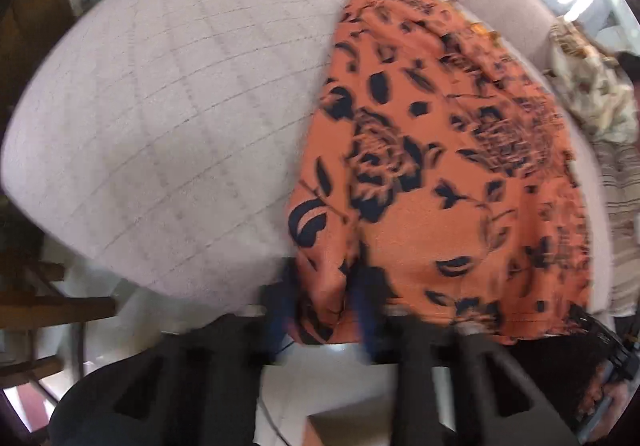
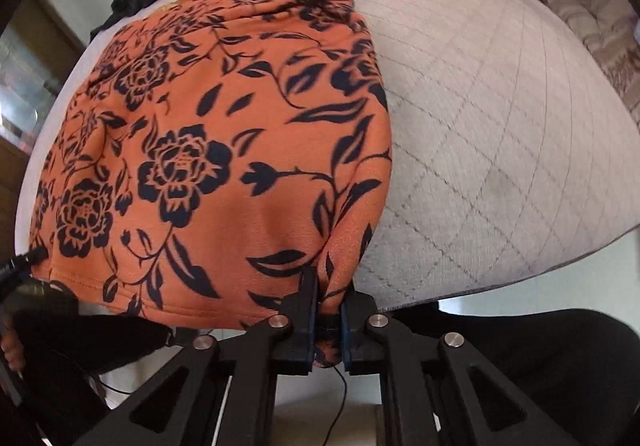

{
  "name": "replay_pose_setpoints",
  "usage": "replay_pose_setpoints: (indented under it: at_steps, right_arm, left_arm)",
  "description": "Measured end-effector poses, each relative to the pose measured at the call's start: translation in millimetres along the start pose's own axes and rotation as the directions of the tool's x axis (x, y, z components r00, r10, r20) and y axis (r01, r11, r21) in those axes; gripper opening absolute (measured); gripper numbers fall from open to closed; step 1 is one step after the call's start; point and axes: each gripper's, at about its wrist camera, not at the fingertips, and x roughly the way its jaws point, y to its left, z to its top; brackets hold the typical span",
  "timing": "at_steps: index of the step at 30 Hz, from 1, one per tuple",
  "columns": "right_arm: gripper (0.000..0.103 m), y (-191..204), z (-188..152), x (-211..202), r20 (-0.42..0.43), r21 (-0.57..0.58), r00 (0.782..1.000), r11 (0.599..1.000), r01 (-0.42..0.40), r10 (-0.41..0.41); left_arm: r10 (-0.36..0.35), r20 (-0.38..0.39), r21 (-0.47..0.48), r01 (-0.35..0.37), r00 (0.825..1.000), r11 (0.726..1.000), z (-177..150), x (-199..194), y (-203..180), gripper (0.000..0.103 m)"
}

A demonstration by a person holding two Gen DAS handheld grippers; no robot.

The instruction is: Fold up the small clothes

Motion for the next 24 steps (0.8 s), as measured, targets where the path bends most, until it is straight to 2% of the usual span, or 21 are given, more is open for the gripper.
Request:
replay_pose_setpoints:
  at_steps: [2, 4, 7, 11, 15, 18, 20, 22, 24]
  right_arm:
    - [0.008, -1.3, 3.7, -6.6, 0.001, 0.004, 0.998, 0.998, -0.064, 0.064]
    - [0.008, -11.0, 7.7, -18.8, 0.005, 0.038, 0.986, 0.986, -0.165, 0.165]
    - [0.007, -26.5, 27.9, -43.6, 0.047, 0.079, 0.949, 0.946, -0.315, 0.312]
    - [0.007, -36.2, 79.4, -74.8, 0.135, 0.101, 0.895, 0.893, -0.439, 0.425]
    - [0.007, -53.6, 154.9, -89.5, 0.253, 0.141, 0.843, 0.844, -0.518, 0.475]
    - [0.007, -63.0, 224.0, -77.1, 0.324, 0.179, 0.825, 0.826, -0.535, 0.464]
    - [0.007, -63.9, 274.7, -56.0, 0.353, 0.215, 0.823, 0.818, -0.534, 0.445]
    - [0.007, -65.8, 320.1, -23.3, 0.378, 0.264, 0.834, 0.817, -0.514, 0.402]
    - [0.010, -70.6, 350.8, 17.8, 0.366, 0.341, 0.851, 0.796, -0.500, 0.377]
  left_arm:
    - [-0.033, -0.009, 0.002, 0.033, 0.999, 0.999, 6.5, -4.5, 1.2, 0.009]
    - [-0.075, -0.014, 0.023, 0.075, 0.997, 0.997, 15.3, -12.1, -0.3, 0.008]
    - [-0.168, -0.007, 0.030, 0.168, 0.986, 0.985, 35.7, -29.4, -2.7, 0.008]
    - [-0.229, 0.021, 0.049, 0.228, 0.973, 0.972, 91.7, -53.8, -10.1, 0.008]
    - [-0.259, 0.062, 0.061, 0.255, 0.964, 0.965, 176.7, -60.7, -23.5, 0.008]
    - [-0.244, 0.095, 0.058, 0.239, 0.965, 0.969, 244.6, -41.8, -40.8, 0.008]
    - [-0.241, 0.111, 0.036, 0.239, 0.964, 0.970, 301.1, -9.1, -56.2, 0.009]
    - [-0.204, 0.120, 0.002, 0.205, 0.972, 0.979, 337.3, 26.9, -60.0, 0.011]
    - [-0.152, 0.129, -0.059, 0.160, 0.980, 0.985, 362.1, 73.8, -60.1, 0.012]
